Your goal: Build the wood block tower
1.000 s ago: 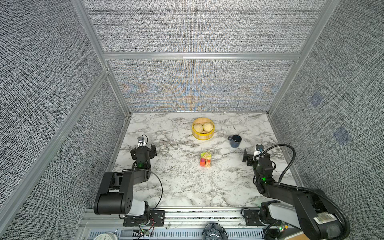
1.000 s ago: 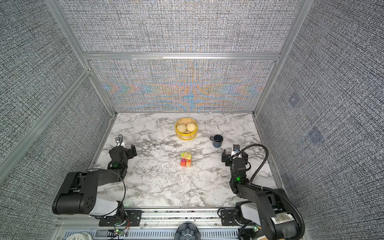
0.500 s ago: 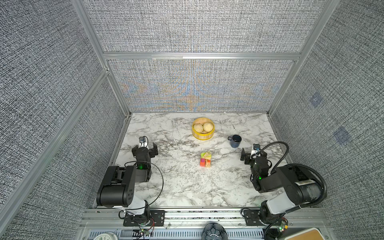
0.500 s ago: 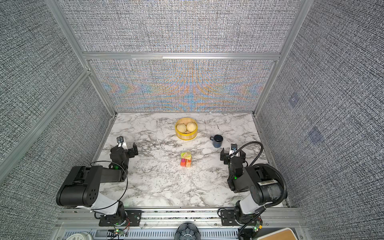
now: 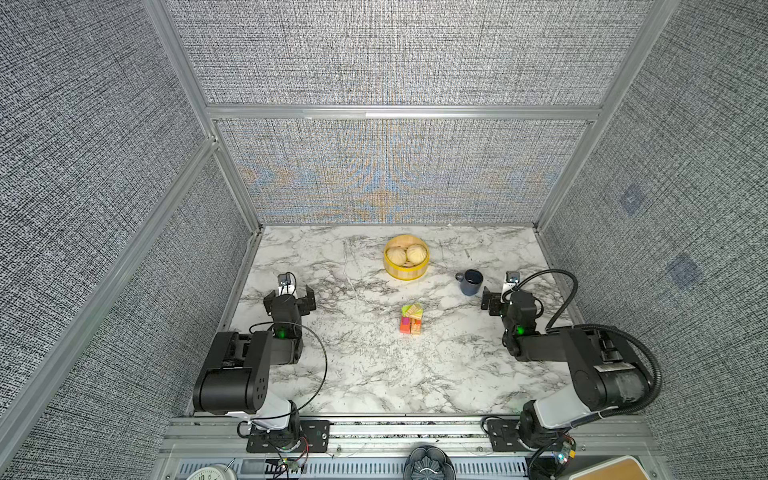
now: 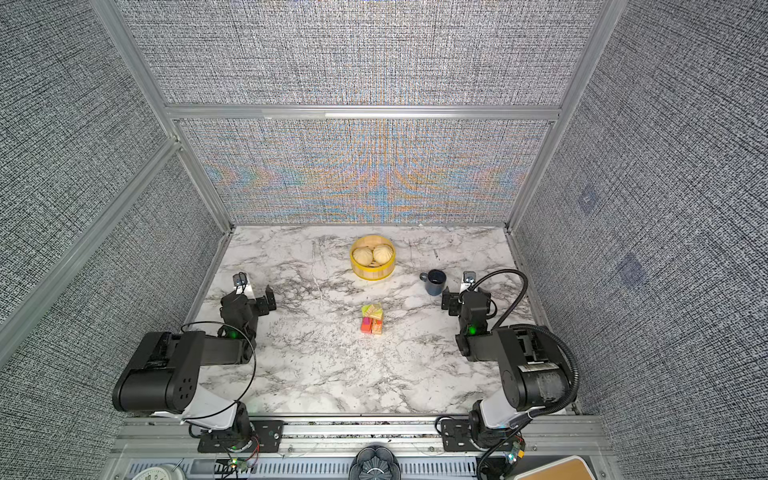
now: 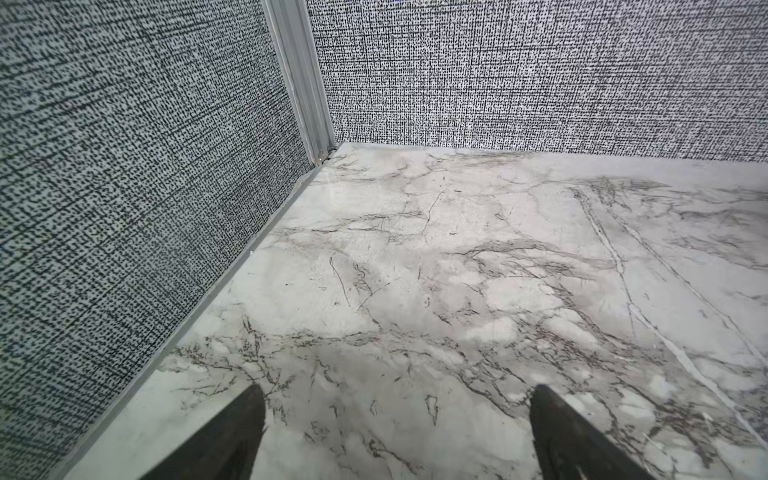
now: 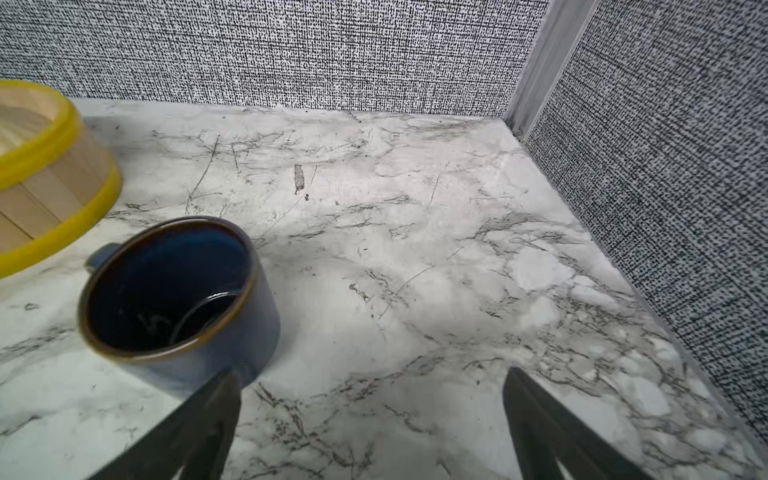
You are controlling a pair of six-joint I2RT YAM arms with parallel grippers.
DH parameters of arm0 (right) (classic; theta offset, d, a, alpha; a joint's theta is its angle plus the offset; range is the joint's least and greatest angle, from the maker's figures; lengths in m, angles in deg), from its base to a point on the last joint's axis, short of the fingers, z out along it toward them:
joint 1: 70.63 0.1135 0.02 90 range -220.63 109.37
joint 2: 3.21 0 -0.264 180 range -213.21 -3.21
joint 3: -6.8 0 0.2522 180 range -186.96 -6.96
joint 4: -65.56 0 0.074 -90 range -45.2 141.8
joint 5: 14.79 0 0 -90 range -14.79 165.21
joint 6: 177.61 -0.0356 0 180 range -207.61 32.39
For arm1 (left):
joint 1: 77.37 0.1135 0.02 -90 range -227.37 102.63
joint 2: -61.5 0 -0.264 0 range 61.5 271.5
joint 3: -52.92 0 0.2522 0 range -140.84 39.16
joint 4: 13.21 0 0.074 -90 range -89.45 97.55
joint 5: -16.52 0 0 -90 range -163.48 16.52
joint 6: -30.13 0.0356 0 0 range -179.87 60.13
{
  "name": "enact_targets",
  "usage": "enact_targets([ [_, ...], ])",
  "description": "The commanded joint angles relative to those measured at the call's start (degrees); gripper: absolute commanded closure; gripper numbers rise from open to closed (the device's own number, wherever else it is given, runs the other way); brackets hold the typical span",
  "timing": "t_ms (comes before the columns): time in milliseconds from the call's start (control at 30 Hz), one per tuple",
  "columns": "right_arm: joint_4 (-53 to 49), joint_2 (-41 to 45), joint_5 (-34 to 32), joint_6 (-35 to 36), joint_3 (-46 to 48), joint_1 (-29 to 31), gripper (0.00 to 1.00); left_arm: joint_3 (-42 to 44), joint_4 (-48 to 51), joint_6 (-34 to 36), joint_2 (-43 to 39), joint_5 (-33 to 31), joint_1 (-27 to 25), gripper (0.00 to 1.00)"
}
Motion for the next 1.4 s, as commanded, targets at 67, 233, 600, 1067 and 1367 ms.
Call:
enact_targets([
  [67, 1.2, -0.2, -1.4, 0.9, 0.2, 0.7, 0.01, 0.1, -1.8, 0.0, -0.1, -0.5, 0.1, 0.0],
  [233, 1.2, -0.2, -1.4, 0.8, 0.2, 0.7, 0.01, 0.1, -1.8, 0.0, 0.0, -0.5, 0.0, 0.01],
  [600, 1.2, -0.2, -1.4, 0.9, 0.2, 0.7, 0.01, 0.0, -1.7, 0.1, 0.0, -0.5, 0.1, 0.01],
  [1067, 1.5, -0.4, -2.2, 1.2, 0.2, 1.4, 0.01, 0.0, -1.7, 0.1, 0.0, -0.5, 0.1, 0.01],
  [1367, 2.0, -0.3, -2.2, 1.2, 0.6, 1.3, 0.01, 0.0, -1.6, 0.0, 0.1, -0.4, 0.1, 0.01],
])
